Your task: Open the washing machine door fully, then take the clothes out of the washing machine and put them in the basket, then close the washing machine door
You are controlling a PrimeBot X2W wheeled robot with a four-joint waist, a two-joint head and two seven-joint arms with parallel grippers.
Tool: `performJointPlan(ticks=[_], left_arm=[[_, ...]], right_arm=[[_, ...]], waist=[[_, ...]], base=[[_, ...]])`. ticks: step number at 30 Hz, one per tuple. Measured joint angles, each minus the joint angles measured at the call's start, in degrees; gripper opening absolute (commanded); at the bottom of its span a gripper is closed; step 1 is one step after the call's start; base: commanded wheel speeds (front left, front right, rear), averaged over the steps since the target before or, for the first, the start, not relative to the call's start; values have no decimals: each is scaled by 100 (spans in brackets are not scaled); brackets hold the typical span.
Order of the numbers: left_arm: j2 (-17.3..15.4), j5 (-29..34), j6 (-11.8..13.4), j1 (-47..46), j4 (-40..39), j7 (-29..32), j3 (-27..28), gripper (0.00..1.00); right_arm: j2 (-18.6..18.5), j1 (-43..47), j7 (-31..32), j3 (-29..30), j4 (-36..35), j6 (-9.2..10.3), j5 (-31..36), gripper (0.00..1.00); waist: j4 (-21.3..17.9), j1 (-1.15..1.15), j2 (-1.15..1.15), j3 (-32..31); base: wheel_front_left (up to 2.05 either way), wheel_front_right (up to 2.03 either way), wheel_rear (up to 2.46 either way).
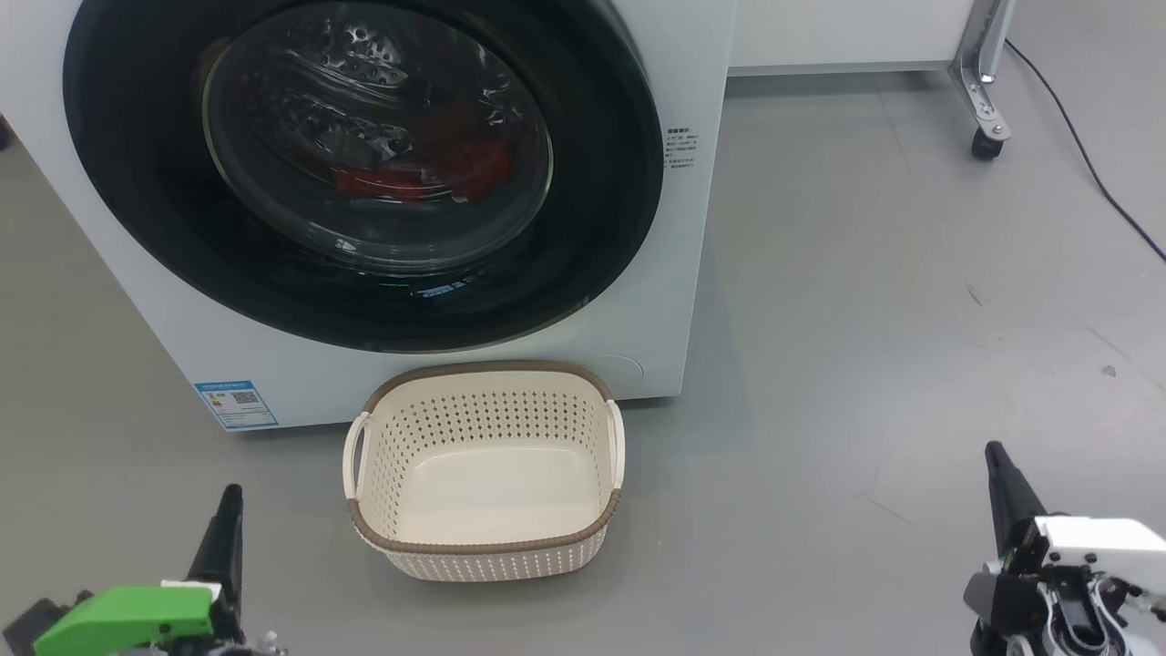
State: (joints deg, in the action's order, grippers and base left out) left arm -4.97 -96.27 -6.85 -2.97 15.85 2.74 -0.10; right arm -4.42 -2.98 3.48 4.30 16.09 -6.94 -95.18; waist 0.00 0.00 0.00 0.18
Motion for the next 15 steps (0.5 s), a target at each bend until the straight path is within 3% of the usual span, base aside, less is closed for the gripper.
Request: performJointPlan(ticks=[1,2,3,15], left_arm=[[30,0,1,30,58,0,-5,0],[103,0,1,142,185,1,-26,0],[103,0,1,142,185,1,-26,100],[187,59,1,270,205,-64,-77,100]], right_arm=[[29,33,0,-2,56,2,0,0],[111,155,0,-11,176,2,0,0],[111,155,0,-11,176,2,0,100],[167,313,-68,-32,227,3,85,100]], waist=[[0,0,0,0],[0,0,0,1],[0,0,0,1],[-7,0,0,0]], base=[[0,0,0],[0,0,0],[0,0,0],[0,0,0]])
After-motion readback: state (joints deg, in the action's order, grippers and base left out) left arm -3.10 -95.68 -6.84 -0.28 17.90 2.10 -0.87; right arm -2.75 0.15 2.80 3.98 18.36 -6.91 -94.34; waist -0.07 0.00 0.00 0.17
